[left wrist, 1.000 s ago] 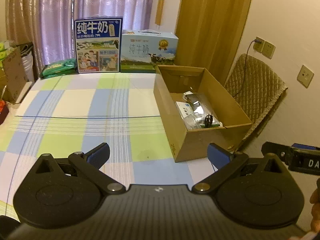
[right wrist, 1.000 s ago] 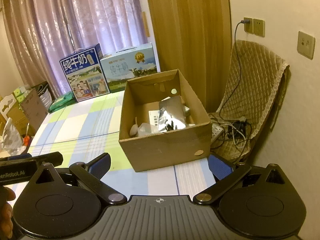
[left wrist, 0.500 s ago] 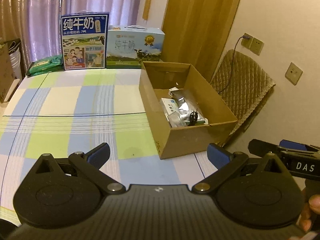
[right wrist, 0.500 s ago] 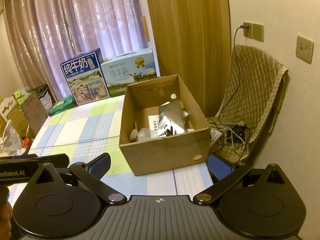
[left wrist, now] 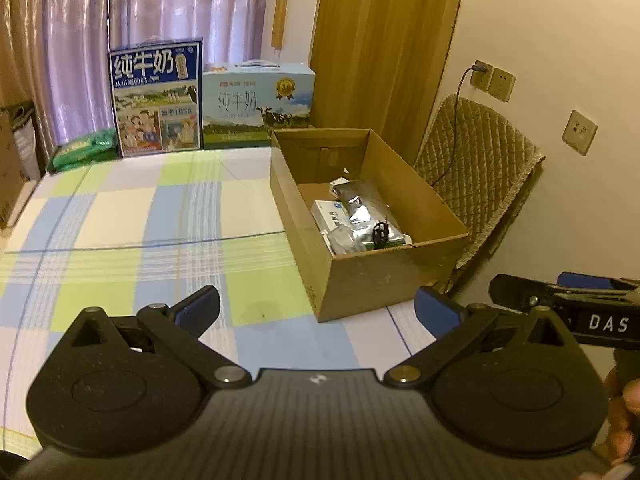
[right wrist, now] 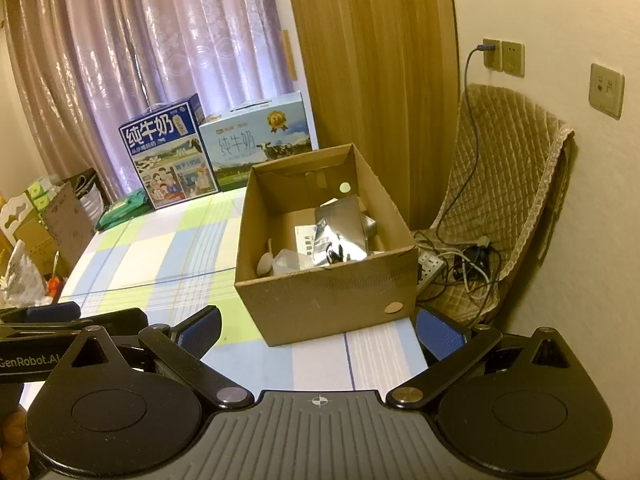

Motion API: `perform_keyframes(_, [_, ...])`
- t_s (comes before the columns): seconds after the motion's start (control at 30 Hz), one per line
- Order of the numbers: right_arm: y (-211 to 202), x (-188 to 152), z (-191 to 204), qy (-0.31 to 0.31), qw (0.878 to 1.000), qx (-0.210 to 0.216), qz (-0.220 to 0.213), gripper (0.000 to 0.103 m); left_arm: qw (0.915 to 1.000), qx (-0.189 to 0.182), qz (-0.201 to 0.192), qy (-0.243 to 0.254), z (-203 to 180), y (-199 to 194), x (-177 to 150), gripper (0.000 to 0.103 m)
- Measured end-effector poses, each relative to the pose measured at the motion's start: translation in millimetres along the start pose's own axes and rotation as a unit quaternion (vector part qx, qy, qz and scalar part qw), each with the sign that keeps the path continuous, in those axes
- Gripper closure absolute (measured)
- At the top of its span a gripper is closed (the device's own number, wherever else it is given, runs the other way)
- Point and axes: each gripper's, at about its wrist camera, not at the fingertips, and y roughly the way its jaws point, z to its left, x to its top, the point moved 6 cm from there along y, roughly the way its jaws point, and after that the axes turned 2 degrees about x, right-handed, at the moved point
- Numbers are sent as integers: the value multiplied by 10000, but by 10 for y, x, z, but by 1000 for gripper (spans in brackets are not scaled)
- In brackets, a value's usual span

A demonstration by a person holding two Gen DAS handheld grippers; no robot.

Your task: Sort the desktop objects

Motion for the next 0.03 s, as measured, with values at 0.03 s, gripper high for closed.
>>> perform_keyframes(0.03, [1, -1, -3, 1, 10000, -6, -1, 2, 10000, 5, 31, 13, -1, 8, -5, 1])
